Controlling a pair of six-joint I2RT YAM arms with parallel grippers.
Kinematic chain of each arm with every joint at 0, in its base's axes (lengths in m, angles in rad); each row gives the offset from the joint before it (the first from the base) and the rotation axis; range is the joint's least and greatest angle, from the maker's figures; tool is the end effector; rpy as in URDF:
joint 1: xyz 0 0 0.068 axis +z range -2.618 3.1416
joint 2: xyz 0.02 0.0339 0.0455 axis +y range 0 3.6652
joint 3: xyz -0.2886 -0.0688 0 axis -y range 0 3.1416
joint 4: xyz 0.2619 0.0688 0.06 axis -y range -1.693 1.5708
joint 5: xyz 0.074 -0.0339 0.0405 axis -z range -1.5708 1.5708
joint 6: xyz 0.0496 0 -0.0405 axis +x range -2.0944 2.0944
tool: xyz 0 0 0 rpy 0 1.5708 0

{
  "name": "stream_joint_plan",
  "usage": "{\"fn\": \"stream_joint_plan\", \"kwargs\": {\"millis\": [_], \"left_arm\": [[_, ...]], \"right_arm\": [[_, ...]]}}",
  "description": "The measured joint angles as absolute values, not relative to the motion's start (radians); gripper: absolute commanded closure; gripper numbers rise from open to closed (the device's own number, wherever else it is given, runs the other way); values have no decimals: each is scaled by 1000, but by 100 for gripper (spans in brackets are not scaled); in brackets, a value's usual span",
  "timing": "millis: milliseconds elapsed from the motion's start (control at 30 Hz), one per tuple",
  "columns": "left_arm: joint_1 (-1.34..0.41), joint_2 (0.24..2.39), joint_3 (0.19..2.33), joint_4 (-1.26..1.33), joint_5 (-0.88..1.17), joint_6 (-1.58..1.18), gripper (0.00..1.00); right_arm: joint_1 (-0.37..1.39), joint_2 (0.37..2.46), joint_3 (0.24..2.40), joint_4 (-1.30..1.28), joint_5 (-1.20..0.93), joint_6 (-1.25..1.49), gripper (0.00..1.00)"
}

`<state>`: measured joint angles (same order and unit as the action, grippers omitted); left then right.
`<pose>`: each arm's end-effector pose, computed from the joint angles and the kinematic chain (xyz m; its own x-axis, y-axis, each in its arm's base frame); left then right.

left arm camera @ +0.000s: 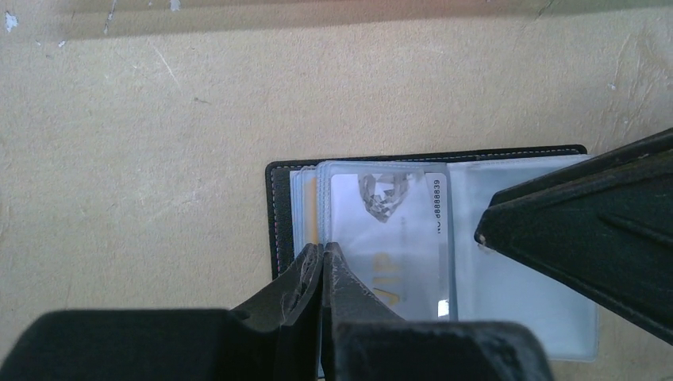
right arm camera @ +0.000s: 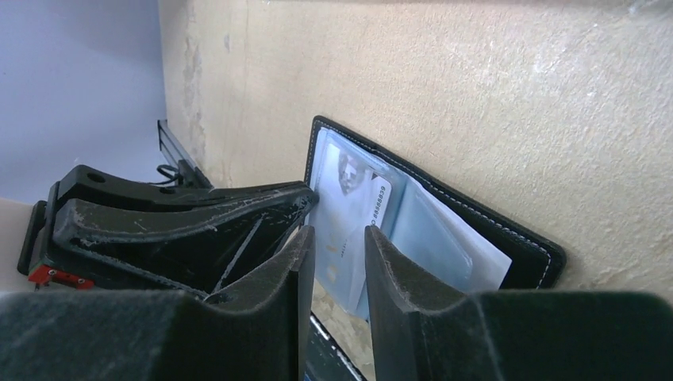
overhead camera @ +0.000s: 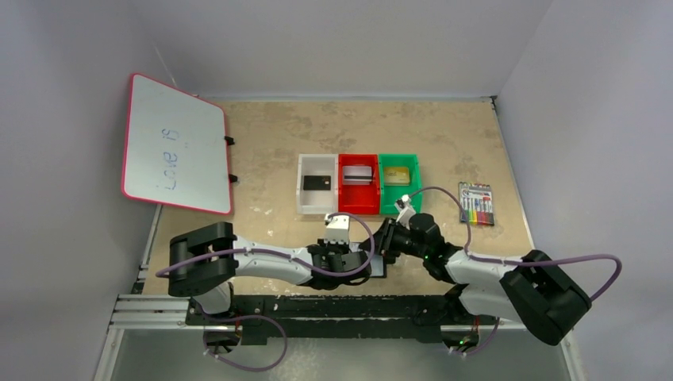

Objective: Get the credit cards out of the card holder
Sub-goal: Remove the credit card from the card holder.

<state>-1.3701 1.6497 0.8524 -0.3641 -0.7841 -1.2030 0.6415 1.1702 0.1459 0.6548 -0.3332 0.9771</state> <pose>0.0965 -0.2988 0.1556 -0.6609 -0.0655 -0.7476 0.0587 0.9886 -0.1385 0.1566 0.1372 0.1430 -0.8331 0.3554 -0.4238 -0.2132 0.5006 0.8390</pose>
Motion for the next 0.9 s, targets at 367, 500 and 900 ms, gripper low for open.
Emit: {"fn": "stream_joint_plan", "kwargs": {"millis": [367,500,900], "left_arm": [[-1370,1640,844,-354,-770,-1203,100],[-1370,1639,842,-353,-769,-1201,100],[-1370,1632,839,-352,-761,-1201,100]], "right_arm": [[641,1354,178,696,-416,938,76],[641,1420,178,777,-463,941,76],[641,1282,178,739,-438,950,72]]}}
